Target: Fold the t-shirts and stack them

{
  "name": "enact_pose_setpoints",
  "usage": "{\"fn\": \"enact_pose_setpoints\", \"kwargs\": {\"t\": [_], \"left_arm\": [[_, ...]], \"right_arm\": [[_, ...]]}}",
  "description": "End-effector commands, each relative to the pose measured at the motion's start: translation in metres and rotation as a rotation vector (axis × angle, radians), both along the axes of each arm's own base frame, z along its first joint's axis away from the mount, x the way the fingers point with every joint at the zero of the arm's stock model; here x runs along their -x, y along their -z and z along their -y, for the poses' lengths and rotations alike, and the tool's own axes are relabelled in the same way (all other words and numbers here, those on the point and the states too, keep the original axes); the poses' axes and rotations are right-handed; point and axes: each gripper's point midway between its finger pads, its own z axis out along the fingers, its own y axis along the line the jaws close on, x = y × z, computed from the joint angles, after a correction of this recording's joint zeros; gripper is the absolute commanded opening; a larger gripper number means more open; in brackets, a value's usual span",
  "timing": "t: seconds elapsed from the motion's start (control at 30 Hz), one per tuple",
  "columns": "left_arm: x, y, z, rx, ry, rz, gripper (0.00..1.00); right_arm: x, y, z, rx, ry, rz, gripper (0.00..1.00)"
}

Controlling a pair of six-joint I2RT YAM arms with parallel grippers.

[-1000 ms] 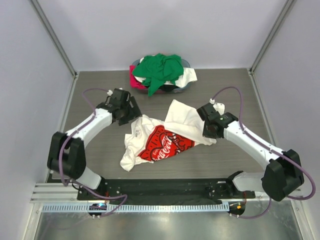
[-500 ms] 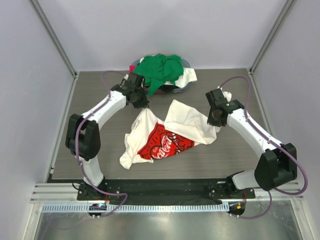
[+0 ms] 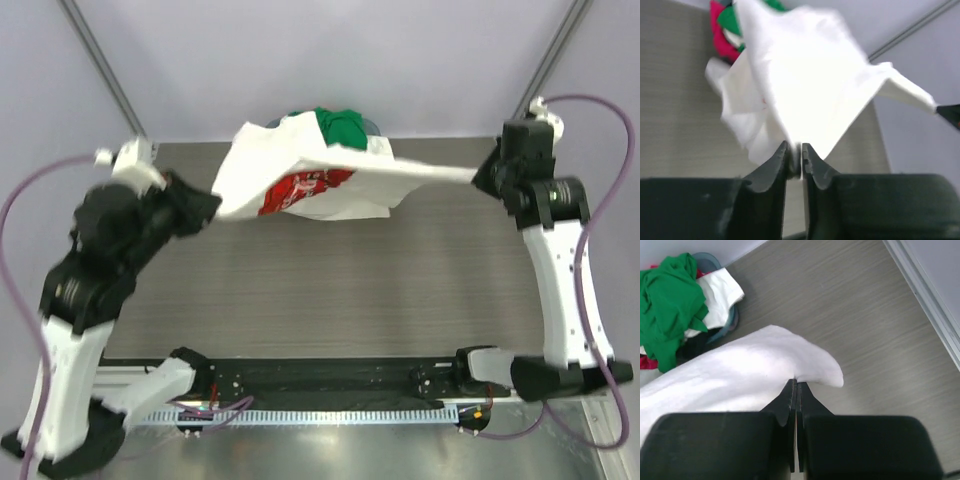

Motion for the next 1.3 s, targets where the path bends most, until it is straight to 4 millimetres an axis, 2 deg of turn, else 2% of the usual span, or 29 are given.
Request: {"fn": "enact_pose_setpoints", "kwargs": {"t": [0.0, 0.03, 0.07, 0.1, 0.13, 0.2, 0.27, 0.3, 0.4, 0.47, 0.5, 0.53, 0.57, 0.6, 0.63, 0.67, 0.7, 0.73, 0.77, 0.8, 0.83, 0.87, 0.9, 0.93, 0.97, 1.03, 1.1, 1.17, 1.27], "left_arm": [[0.037, 0.123, -0.014, -0.036, -0.044, -0.302, 0.33], [0.056, 0.130, -0.020, -0.007, -0.041, -0.280, 0.47], [0.062, 0.144, -0.022, 0.002, -0.044, -0.303, 0.70], [0.068, 0.153, -0.025, 0.013, -0.056, -0.313, 0.76], [0.073, 0.173, -0.028, -0.005, -0.068, -0.350, 0.81], [0.073, 0.175, -0.040, -0.022, -0.122, -0.337, 0.94], [0.065, 0.173, -0.046, -0.053, -0.166, -0.337, 0.98], [0.059, 0.171, -0.048, -0.066, -0.184, -0.333, 1.00], [0.021, 0.172, -0.037, -0.112, -0.199, -0.329, 1.00], [-0.011, 0.161, -0.025, -0.119, -0.188, -0.275, 1.00], [-0.035, 0.178, -0.014, -0.159, -0.184, -0.327, 1.00], [-0.058, 0.175, -0.008, -0.152, -0.187, -0.302, 1.00], [-0.075, 0.183, 0.000, -0.158, -0.170, -0.327, 0.99], [-0.108, 0.188, 0.002, -0.154, -0.183, -0.355, 0.97], [-0.131, 0.193, 0.008, -0.137, -0.173, -0.363, 0.94], [-0.149, 0.191, 0.013, -0.110, -0.157, -0.363, 0.93], [-0.176, 0.170, 0.009, -0.084, -0.175, -0.312, 0.92], [-0.208, 0.200, 0.012, -0.108, -0.184, -0.366, 0.90], [-0.227, 0.204, 0.011, -0.113, -0.189, -0.367, 0.89], [-0.247, 0.216, 0.004, -0.125, -0.202, -0.389, 0.87], [-0.280, 0.225, 0.008, -0.127, -0.201, -0.398, 0.83], [-0.296, 0.240, 0.008, -0.132, -0.194, -0.426, 0.81], [-0.318, 0.209, 0.005, -0.112, -0.196, -0.366, 0.80], [-0.329, 0.218, 0.004, -0.120, -0.194, -0.380, 0.78], [-0.346, 0.265, 0.005, -0.144, -0.194, -0.447, 0.78], [-0.363, 0.288, 0.002, -0.144, -0.193, -0.472, 0.78], [-0.373, 0.297, 0.002, -0.127, -0.183, -0.455, 0.76], [-0.369, 0.321, -0.001, -0.135, -0.184, -0.491, 0.70], [-0.370, 0.340, 0.001, -0.128, -0.174, -0.499, 0.64]], "right_arm": [[0.048, 0.054, 0.016, 0.039, 0.056, -0.144, 0.01], [0.052, 0.063, 0.016, 0.025, 0.068, -0.151, 0.01], [0.059, 0.066, 0.016, 0.015, 0.074, -0.132, 0.01], [0.065, 0.090, 0.016, 0.013, 0.075, -0.186, 0.01], [0.068, 0.099, 0.016, 0.007, 0.079, -0.197, 0.01], [0.075, 0.121, 0.016, -0.006, 0.097, -0.229, 0.01], [0.075, 0.131, 0.011, -0.035, 0.086, -0.228, 0.01], [0.078, 0.144, 0.009, -0.041, 0.078, -0.261, 0.01], [0.080, 0.164, 0.004, -0.060, 0.059, -0.303, 0.01], [0.081, 0.172, 0.003, -0.062, 0.056, -0.316, 0.01], [0.083, 0.181, 0.003, -0.058, 0.050, -0.336, 0.01], [0.084, 0.185, 0.002, -0.059, 0.047, -0.347, 0.01], [0.084, 0.189, 0.001, -0.060, 0.039, -0.352, 0.01], [0.086, 0.196, 0.000, -0.061, 0.034, -0.374, 0.01], [0.087, 0.201, 0.000, -0.058, 0.026, -0.389, 0.01], [0.087, 0.204, -0.002, -0.060, 0.016, -0.397, 0.01], [0.087, 0.208, -0.003, -0.061, 0.007, -0.408, 0.01], [0.088, 0.210, -0.003, -0.057, 0.003, -0.415, 0.01], [0.086, 0.213, -0.004, -0.055, -0.003, -0.423, 0.01], [0.085, 0.214, -0.004, -0.054, -0.009, -0.427, 0.01], [0.084, 0.215, -0.004, -0.050, -0.012, -0.433, 0.01], [0.082, 0.217, -0.004, -0.048, -0.016, -0.440, 0.01], [0.079, 0.217, -0.004, -0.046, -0.020, -0.441, 0.01], [0.078, 0.218, -0.004, -0.041, -0.022, -0.448, 0.01], [0.076, 0.218, -0.003, -0.031, -0.027, -0.451, 0.01], [0.071, 0.220, -0.001, -0.011, -0.030, -0.466, 0.01], [0.065, 0.220, -0.001, -0.004, -0.034, -0.473, 0.01], [0.063, 0.221, -0.002, -0.005, -0.039, -0.482, 0.01], [0.056, 0.218, -0.005, -0.016, -0.049, -0.475, 0.01]]}}
